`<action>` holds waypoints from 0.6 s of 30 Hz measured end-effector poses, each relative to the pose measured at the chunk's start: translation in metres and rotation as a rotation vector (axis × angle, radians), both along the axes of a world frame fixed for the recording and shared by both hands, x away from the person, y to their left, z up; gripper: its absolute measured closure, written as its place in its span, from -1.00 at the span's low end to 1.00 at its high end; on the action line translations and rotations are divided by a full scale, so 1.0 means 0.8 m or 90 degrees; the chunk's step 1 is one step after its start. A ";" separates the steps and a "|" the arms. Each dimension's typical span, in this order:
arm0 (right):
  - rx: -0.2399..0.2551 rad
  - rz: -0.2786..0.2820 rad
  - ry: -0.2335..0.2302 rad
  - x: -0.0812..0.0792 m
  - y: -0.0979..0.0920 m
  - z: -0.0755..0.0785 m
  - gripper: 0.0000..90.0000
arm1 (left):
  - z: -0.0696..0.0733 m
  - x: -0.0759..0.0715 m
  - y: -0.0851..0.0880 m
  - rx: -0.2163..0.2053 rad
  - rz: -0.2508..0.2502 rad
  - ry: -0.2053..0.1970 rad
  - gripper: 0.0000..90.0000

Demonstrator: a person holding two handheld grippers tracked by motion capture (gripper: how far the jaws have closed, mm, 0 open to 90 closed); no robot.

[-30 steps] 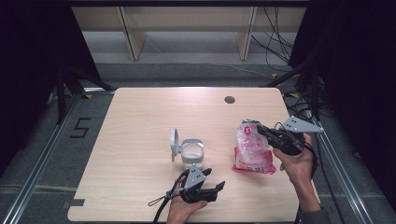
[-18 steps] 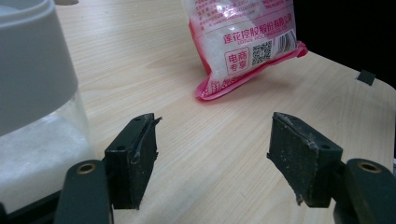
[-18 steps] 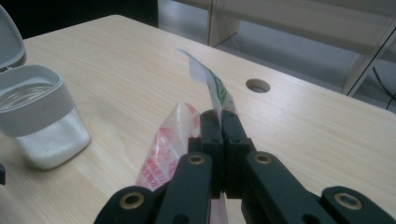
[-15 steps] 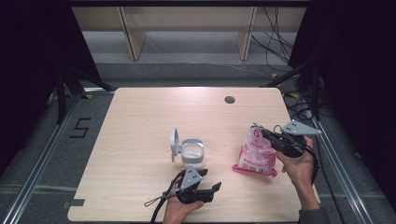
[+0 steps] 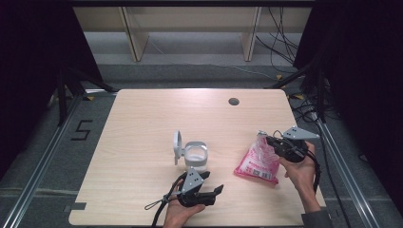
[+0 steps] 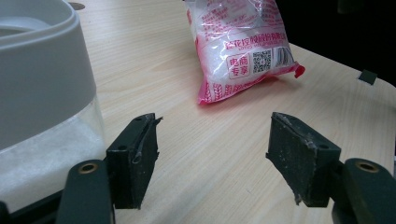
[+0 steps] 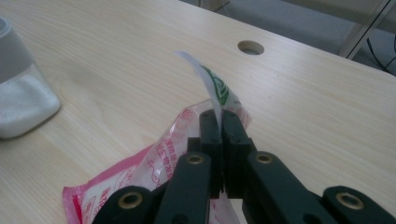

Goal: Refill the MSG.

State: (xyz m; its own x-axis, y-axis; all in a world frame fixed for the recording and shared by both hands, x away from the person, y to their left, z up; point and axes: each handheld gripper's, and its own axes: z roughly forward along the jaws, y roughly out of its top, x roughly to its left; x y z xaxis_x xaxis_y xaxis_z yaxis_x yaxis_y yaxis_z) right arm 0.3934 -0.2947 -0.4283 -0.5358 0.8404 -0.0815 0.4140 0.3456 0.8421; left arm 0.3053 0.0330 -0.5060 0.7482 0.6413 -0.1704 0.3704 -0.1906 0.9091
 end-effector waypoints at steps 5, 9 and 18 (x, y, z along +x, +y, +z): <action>0.006 -0.009 0.016 0.002 -0.002 -0.005 0.97 | 0.001 -0.001 0.002 0.005 -0.003 -0.002 -0.27; 0.005 -0.017 0.019 0.003 -0.002 -0.009 0.96 | 0.001 0.001 0.003 0.010 -0.010 -0.010 -0.27; 0.009 -0.034 0.022 0.006 -0.007 -0.013 0.80 | 0.003 0.001 0.008 0.002 0.006 -0.004 -0.27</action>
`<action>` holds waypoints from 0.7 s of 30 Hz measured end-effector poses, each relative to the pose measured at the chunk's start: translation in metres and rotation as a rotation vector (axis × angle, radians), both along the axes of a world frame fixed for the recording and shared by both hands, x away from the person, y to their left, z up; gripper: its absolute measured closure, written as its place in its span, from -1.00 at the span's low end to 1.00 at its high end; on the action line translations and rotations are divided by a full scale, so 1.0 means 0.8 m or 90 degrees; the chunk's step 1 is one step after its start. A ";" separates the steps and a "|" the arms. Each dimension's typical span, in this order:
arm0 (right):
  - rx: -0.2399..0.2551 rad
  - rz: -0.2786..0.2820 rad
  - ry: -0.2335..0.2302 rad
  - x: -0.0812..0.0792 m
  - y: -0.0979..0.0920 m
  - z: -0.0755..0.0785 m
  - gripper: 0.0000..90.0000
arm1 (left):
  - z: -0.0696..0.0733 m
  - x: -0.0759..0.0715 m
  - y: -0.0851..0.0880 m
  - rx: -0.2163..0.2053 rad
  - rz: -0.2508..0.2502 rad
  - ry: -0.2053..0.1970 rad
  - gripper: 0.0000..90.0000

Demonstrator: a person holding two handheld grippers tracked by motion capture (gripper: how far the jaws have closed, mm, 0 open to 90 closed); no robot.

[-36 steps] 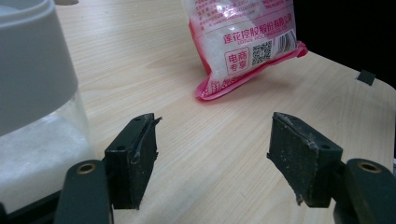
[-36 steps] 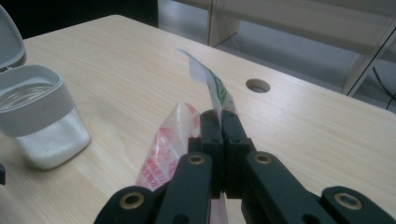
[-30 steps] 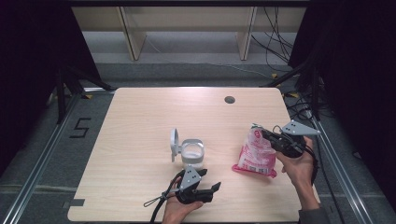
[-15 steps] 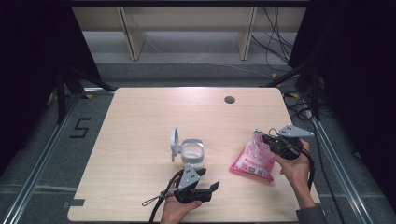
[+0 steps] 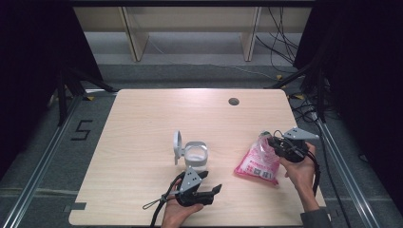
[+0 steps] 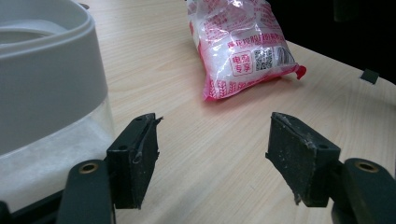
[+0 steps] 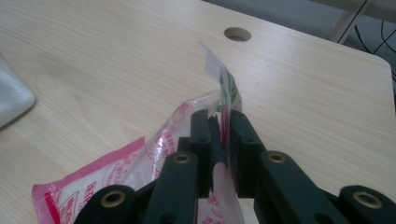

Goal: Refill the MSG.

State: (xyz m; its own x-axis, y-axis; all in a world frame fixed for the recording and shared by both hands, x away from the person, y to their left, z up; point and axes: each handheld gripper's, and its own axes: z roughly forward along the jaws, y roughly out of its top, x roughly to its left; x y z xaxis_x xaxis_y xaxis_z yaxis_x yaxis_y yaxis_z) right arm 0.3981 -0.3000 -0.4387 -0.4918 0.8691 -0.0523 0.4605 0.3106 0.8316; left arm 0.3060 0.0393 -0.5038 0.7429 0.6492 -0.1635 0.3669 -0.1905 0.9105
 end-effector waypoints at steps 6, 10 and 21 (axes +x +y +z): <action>0.005 -0.023 0.008 0.001 -0.009 -0.007 0.57 | 0.002 -0.002 0.005 -0.002 0.008 0.002 -0.27; 0.033 -0.048 0.031 -0.002 -0.011 -0.009 0.39 | 0.002 -0.002 0.008 -0.004 0.008 0.003 -0.27; 0.027 -0.087 0.018 -0.017 -0.023 -0.010 0.08 | 0.003 -0.002 0.010 -0.010 0.012 0.001 -0.27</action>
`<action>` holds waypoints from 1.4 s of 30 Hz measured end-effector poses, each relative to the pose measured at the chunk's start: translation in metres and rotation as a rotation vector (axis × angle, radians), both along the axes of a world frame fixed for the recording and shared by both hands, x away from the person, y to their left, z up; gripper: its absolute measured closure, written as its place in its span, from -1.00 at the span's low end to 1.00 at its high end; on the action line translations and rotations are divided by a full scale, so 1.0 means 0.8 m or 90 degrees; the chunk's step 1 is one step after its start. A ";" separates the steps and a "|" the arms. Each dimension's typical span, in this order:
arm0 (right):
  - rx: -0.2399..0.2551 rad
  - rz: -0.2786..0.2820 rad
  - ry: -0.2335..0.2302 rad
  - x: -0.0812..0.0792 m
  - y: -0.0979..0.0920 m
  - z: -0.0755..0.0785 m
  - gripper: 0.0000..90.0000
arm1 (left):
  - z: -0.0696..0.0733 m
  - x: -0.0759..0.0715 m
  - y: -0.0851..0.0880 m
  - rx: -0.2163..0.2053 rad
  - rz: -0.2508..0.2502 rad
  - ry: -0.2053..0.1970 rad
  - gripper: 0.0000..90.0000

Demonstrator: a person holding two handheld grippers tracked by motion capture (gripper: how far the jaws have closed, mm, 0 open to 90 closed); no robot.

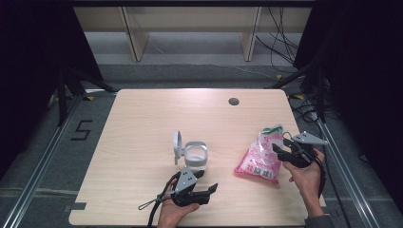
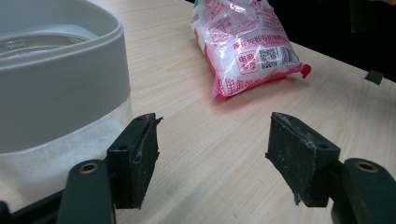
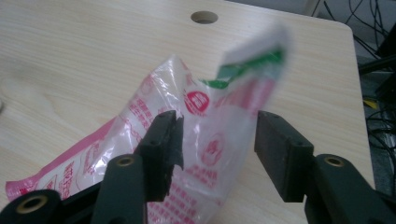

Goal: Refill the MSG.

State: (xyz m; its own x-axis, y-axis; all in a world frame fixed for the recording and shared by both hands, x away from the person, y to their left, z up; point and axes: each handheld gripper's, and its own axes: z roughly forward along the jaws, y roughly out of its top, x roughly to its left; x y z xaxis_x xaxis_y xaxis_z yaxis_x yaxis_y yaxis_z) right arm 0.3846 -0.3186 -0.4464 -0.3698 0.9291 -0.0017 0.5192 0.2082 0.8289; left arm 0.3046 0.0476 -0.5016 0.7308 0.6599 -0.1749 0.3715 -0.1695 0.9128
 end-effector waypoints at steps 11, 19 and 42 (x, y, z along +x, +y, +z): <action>0.028 0.004 -0.002 -0.025 0.007 -0.001 0.02 | 0.005 -0.002 0.008 0.020 0.001 -0.001 -0.27; 0.036 0.044 0.005 -0.039 0.028 -0.004 -0.01 | 0.015 -0.008 0.026 0.023 0.020 -0.008 -0.26; 0.032 0.108 0.022 -0.053 0.042 -0.020 -0.03 | 0.029 -0.015 0.091 0.025 0.079 -0.073 0.78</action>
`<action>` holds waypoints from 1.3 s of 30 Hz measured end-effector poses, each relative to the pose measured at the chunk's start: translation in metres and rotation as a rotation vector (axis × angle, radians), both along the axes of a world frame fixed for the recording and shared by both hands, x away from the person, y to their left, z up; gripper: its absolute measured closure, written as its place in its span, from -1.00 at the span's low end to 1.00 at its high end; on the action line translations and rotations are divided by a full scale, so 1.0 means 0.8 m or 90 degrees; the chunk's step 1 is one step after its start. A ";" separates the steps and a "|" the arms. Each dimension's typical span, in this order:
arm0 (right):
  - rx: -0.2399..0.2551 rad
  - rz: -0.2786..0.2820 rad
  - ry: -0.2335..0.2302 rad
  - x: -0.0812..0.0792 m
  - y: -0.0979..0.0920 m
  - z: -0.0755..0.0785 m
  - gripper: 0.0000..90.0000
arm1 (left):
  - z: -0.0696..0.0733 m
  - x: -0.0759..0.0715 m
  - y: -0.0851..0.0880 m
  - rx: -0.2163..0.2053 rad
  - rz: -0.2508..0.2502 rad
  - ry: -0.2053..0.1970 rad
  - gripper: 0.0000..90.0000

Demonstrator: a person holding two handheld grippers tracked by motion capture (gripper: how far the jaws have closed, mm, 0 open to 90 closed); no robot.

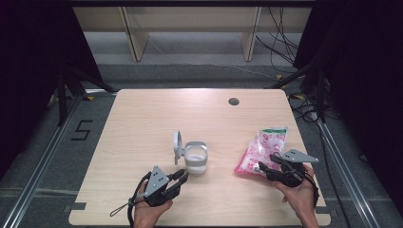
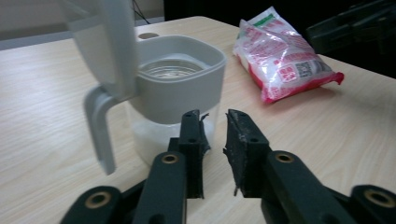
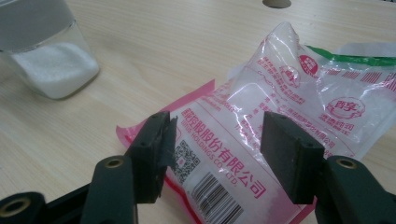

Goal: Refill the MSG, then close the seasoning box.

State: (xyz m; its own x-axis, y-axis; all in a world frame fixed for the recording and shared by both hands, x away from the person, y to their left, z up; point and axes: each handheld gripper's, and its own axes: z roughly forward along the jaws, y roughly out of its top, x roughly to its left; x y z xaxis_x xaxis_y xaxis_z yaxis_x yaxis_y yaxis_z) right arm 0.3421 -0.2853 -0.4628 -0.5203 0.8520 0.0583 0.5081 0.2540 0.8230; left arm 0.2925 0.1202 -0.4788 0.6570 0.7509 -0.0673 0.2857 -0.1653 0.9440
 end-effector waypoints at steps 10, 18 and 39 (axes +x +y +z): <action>-0.001 0.002 0.009 -0.003 0.008 -0.003 -0.03 | 0.005 0.006 0.016 0.018 0.031 -0.006 0.97; -0.014 0.008 -0.001 -0.005 0.003 -0.001 -0.03 | 0.011 0.015 0.026 0.014 0.053 -0.005 0.98; -0.009 0.017 -0.009 -0.011 0.007 -0.002 -0.06 | 0.036 0.050 0.028 0.041 0.064 -0.016 0.98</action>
State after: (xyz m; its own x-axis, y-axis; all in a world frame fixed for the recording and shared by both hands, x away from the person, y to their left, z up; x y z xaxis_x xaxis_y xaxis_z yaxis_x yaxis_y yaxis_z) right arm 0.3335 -0.2798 -0.4643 -0.5440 0.8381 0.0396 0.4895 0.2786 0.8263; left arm 0.3325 0.1429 -0.4498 0.5786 0.8156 -0.0016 0.2801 -0.1969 0.9395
